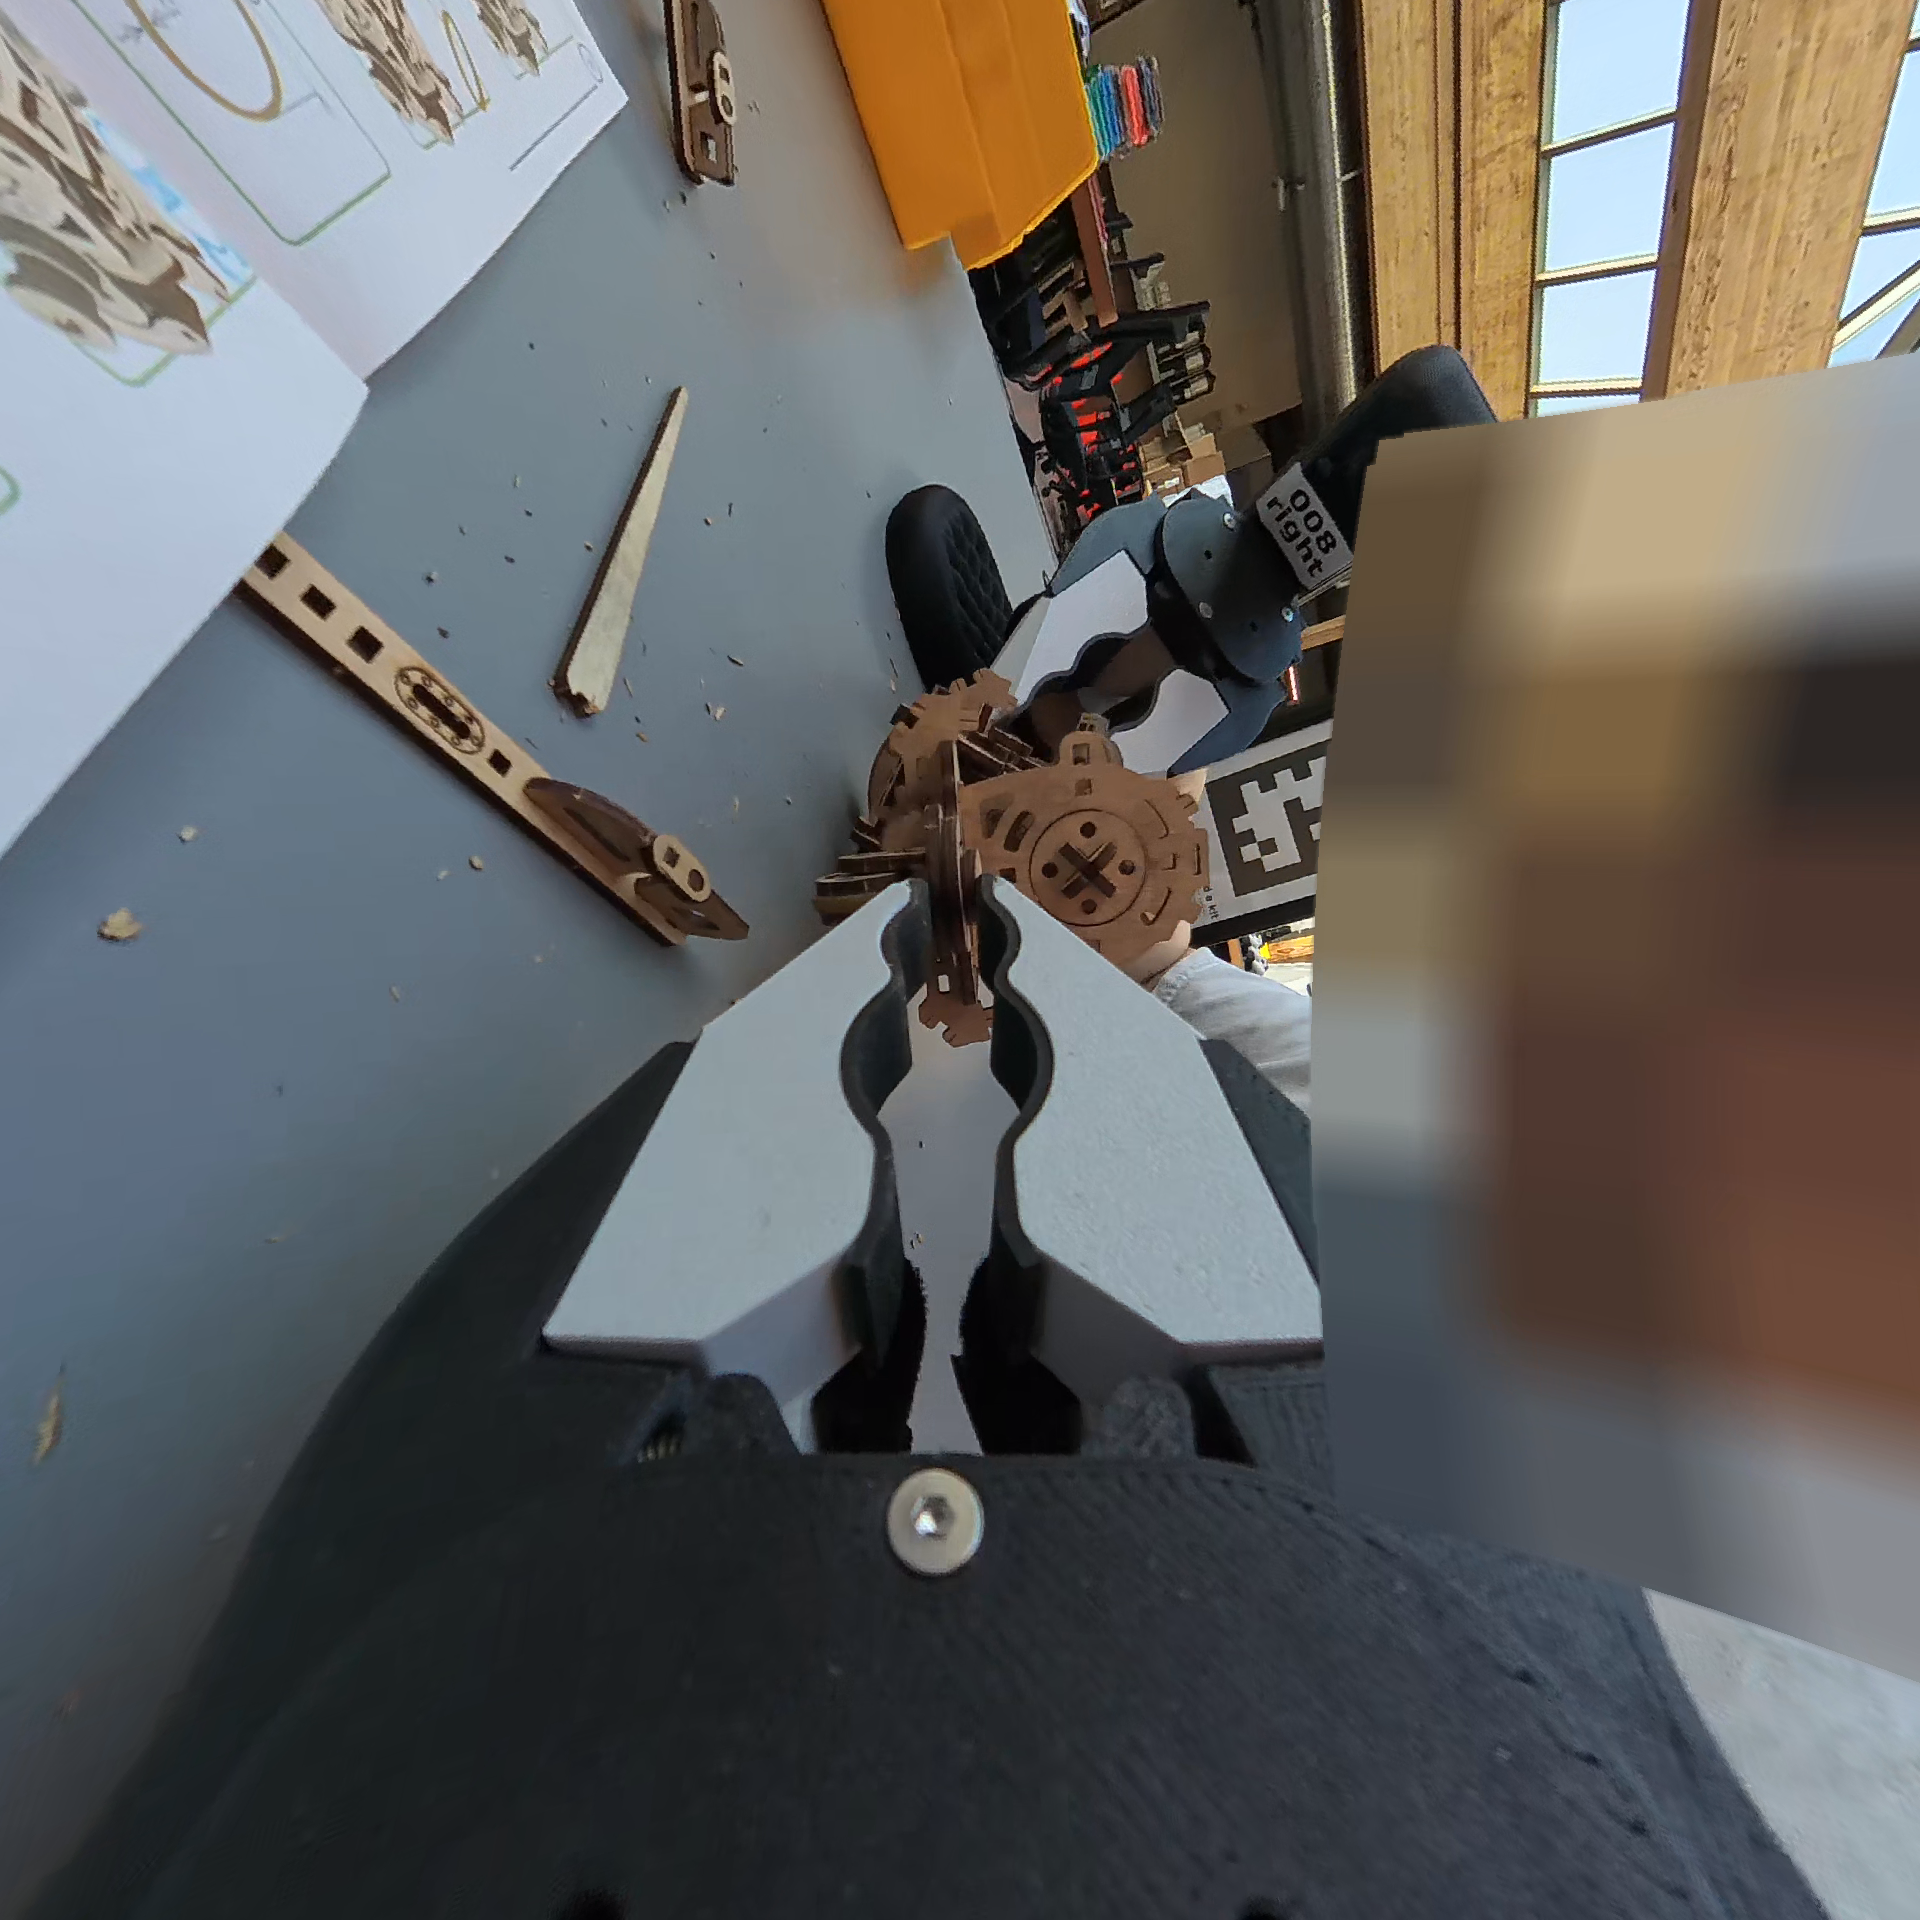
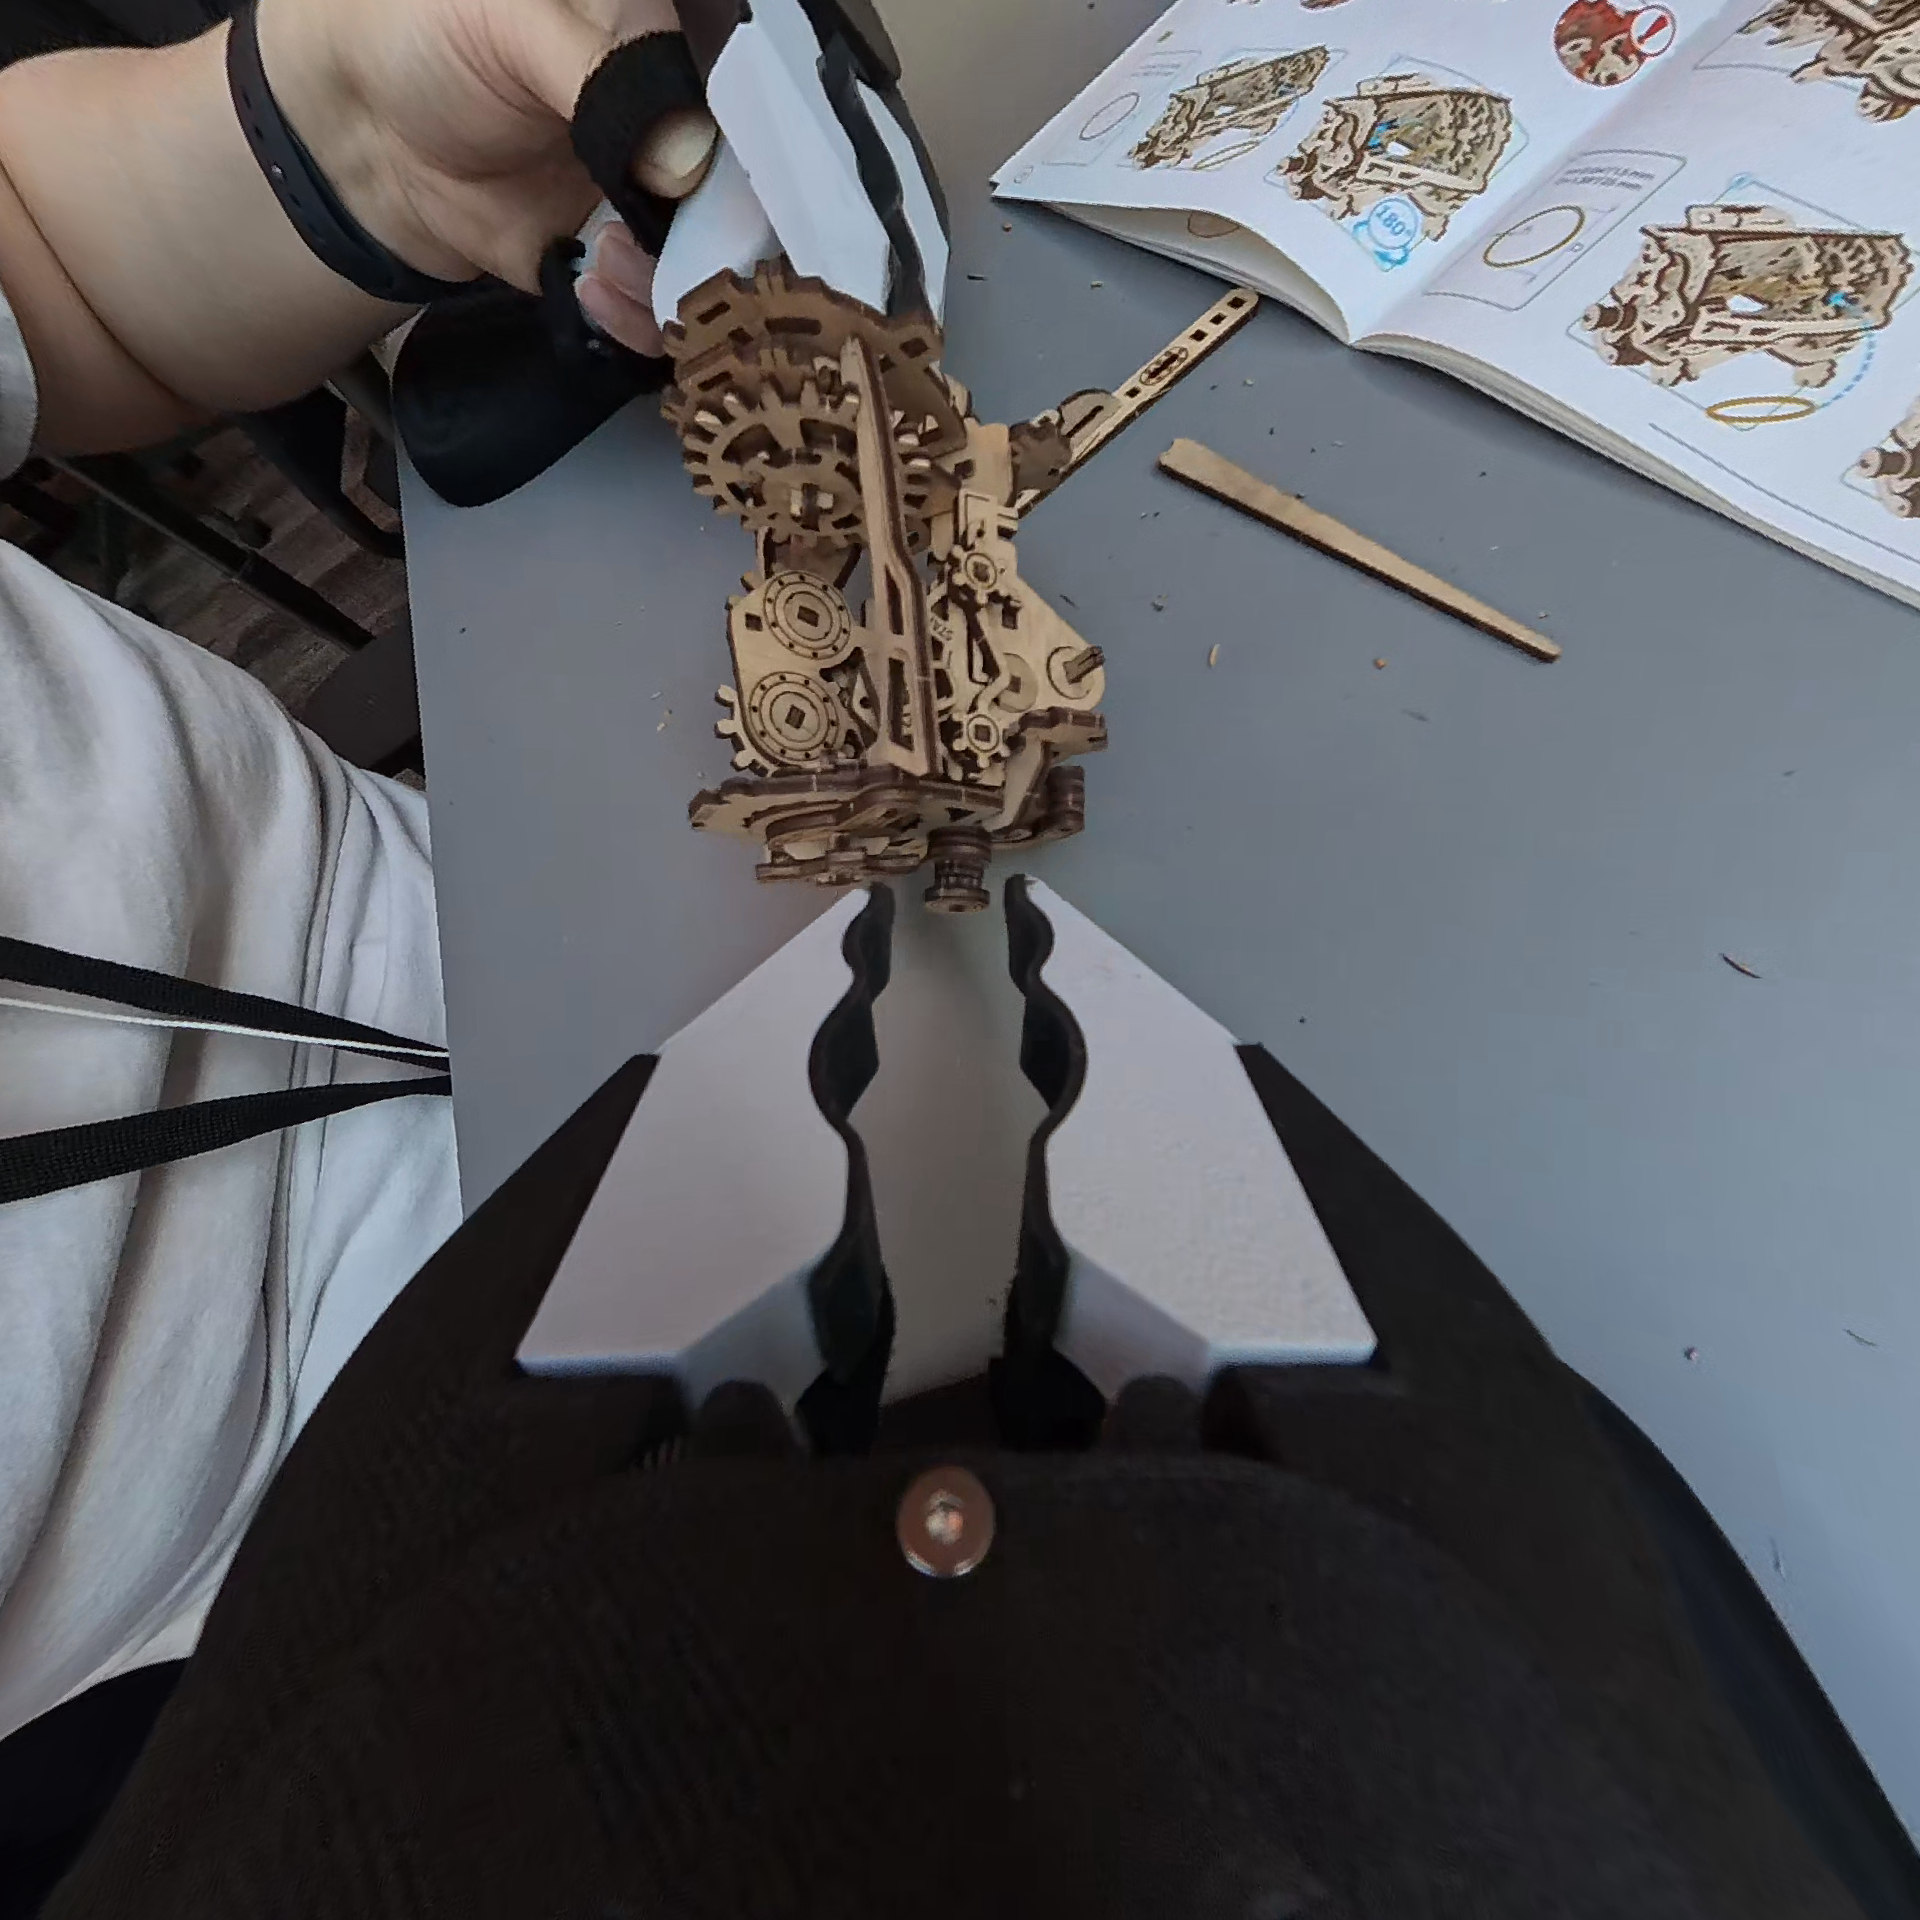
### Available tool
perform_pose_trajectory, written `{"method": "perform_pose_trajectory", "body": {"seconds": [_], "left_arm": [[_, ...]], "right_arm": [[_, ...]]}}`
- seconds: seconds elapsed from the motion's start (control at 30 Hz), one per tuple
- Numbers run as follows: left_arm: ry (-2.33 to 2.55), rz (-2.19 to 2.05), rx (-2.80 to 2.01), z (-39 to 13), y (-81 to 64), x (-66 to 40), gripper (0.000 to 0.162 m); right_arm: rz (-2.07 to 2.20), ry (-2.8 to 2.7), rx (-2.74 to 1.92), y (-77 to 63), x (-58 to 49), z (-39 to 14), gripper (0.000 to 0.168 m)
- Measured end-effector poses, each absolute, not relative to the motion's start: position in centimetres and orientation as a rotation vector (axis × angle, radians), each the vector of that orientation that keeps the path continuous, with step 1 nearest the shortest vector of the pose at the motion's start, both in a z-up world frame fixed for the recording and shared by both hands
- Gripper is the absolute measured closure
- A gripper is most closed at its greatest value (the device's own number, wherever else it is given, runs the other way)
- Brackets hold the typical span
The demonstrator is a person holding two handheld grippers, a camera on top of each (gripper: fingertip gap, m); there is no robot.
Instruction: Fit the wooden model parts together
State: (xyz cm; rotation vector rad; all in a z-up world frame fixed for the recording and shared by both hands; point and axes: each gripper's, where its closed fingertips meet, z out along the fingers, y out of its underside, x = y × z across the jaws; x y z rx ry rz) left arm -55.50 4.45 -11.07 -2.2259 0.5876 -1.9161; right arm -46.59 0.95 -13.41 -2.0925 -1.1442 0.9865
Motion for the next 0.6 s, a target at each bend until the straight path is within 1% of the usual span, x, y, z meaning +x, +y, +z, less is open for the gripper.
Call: {"method": "perform_pose_trajectory", "body": {"seconds": [0.17, 0.27, 0.37, 0.53, 0.6], "left_arm": [[0.658, -1.870, -2.184, -10.8, 4.3, -55.2, 0.156], [0.704, -1.828, -2.166, -10.7, 4.3, -55.0, 0.156], [0.727, -1.828, -2.149, -10.5, 4.2, -54.7, 0.156], [0.704, -1.860, -2.146, -10.6, 4.4, -54.6, 0.156], [0.663, -1.911, -2.142, -10.5, 4.7, -54.7, 0.156]], "right_arm": [[0.895, -1.158, -2.078, 1.5, -44.8, -12.4, 0.138], [0.906, -1.118, -1.973, 2.4, -44.6, -9.5, 0.138], [1.011, -1.136, -1.873, 2.5, -46.2, -7.3, 0.142], [1.050, -1.231, -1.928, 4.1, -48.5, -8.5, 0.142], [1.168, -1.238, -1.970, 4.3, -49.3, -8.7, 0.143]]}}
